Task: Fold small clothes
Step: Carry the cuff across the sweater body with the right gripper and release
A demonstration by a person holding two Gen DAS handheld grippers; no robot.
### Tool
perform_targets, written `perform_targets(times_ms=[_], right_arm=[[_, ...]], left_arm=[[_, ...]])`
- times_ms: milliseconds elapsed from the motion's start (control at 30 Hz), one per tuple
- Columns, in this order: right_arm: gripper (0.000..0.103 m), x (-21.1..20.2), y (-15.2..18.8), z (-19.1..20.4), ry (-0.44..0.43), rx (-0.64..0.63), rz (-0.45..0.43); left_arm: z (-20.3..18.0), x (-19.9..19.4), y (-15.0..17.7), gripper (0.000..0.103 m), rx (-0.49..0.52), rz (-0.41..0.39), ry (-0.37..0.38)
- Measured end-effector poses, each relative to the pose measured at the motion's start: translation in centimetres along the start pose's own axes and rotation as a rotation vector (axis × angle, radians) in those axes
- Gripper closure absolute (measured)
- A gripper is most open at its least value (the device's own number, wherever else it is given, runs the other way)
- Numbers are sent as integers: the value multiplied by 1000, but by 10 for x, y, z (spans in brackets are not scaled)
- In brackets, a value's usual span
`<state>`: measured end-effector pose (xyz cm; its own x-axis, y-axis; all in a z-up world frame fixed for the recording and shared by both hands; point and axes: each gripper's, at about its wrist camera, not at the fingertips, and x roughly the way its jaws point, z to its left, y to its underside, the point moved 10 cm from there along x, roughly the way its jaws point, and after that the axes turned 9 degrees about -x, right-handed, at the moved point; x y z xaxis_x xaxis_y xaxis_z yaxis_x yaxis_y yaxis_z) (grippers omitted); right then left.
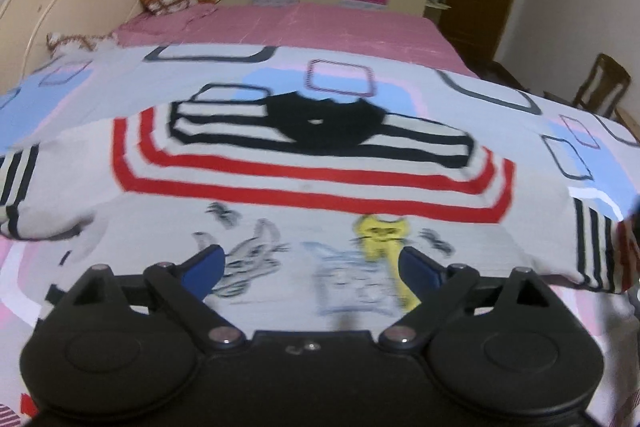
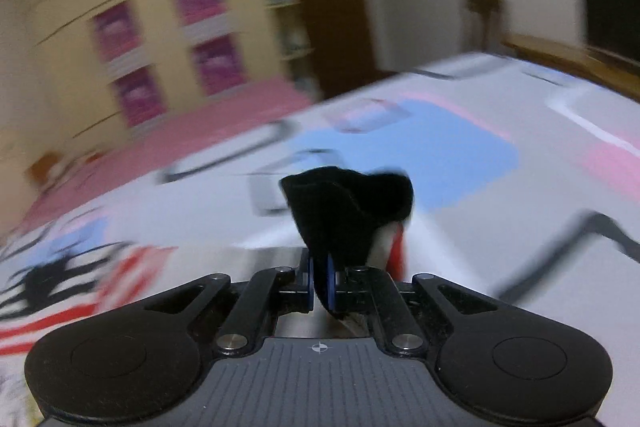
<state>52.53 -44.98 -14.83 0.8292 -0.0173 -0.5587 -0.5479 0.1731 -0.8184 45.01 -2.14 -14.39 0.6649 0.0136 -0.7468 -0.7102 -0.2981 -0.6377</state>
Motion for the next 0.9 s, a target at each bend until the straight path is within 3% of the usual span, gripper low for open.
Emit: perform_targets(times_ms=[167, 267, 467, 567, 633, 667, 700, 733, 833, 867, 900], right_arm=[[97, 2, 9, 129, -183, -162, 32], [97, 1, 28, 206, -289, -257, 65], [97, 9, 77, 309, -379, -377, 154], [97, 16, 102, 323, -383, -411, 217], [93, 20, 107, 324, -345, -435, 195], [86, 18, 107, 324, -335, -449, 193], [59, 13, 107, 324, -330, -454, 188], [44, 7, 104, 321, -329, -447, 168], [45, -5, 93, 296, -306, -414, 140], [49, -11, 93, 282, -305, -380, 149], [61, -13, 92, 270, -308, -354, 161]], left_arm=[[49, 2, -7, 11, -59, 8, 24], [79, 0, -9, 24, -91, 22, 54], [131, -7, -14, 27, -164, 21, 98], [140, -9, -13, 27, -169, 29, 112], [138, -5, -13, 18, -159, 45, 129], [134, -4, -13, 9, -151, 53, 139], [126, -2, -13, 5, -140, 54, 159], [120, -1, -13, 5, -130, 56, 177], [83, 9, -15, 12, -105, 79, 264], [68, 14, -15, 17, -101, 90, 298], [51, 21, -14, 23, -100, 110, 336]])
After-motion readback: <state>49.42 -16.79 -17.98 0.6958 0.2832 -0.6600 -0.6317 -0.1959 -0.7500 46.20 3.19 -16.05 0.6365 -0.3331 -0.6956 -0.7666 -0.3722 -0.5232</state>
